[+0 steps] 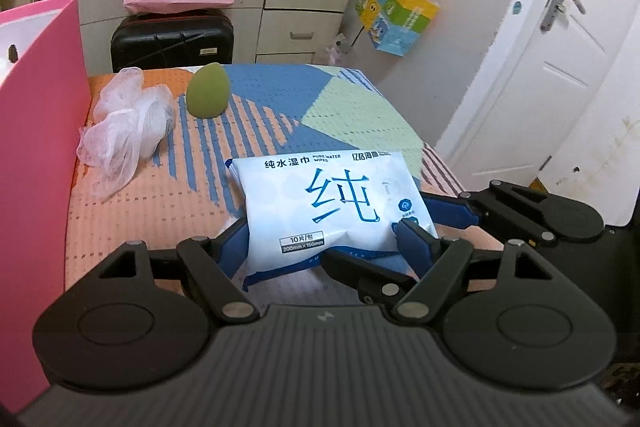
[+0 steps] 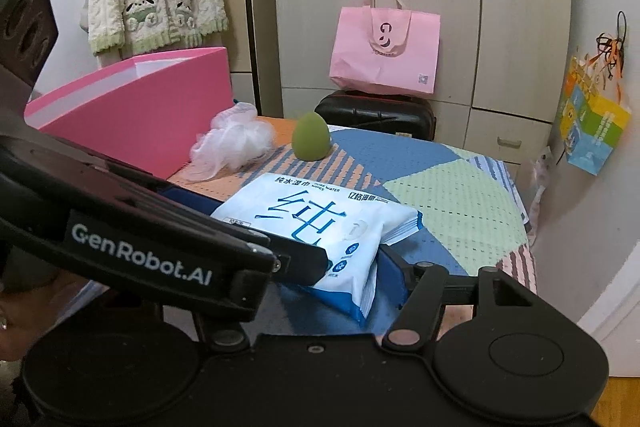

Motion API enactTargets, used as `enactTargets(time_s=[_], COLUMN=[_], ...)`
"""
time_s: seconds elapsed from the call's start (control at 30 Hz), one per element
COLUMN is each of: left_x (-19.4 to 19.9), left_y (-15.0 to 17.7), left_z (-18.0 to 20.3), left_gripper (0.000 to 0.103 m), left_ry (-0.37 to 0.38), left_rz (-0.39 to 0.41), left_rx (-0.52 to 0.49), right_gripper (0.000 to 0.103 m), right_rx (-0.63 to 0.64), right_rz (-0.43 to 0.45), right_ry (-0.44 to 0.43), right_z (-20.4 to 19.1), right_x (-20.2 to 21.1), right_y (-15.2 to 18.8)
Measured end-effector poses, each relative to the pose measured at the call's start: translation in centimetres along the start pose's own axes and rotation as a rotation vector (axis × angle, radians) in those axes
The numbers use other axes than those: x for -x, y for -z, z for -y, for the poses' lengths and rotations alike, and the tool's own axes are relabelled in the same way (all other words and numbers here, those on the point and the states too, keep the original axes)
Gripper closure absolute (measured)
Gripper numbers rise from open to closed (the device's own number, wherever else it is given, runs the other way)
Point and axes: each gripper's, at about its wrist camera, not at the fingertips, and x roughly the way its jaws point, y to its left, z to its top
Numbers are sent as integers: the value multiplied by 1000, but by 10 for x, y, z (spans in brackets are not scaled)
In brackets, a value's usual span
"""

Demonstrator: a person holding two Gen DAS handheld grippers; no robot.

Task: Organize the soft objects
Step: 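Grasp the large white wipes pack with the left gripper and lift it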

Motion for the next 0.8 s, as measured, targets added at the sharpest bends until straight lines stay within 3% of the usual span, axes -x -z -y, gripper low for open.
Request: enactTargets(time_s=[0.13, 0.53, 0.8], left_x=[12, 66, 110], left_y=[8, 31, 42], left_z=[6, 14, 6], left_gripper=[26, 26, 25], left_ry=[6, -6, -31], left_rz=[-8, 7, -36], left_rx=[5, 5, 40], right_gripper=[28, 29, 28], right_rx=[-13, 40, 120], right_rz=[2, -7, -33], right_ry=[-3, -1, -58], right_z=[-7, -44, -79], right_x=[12, 54, 78], right_y=[4, 8, 3])
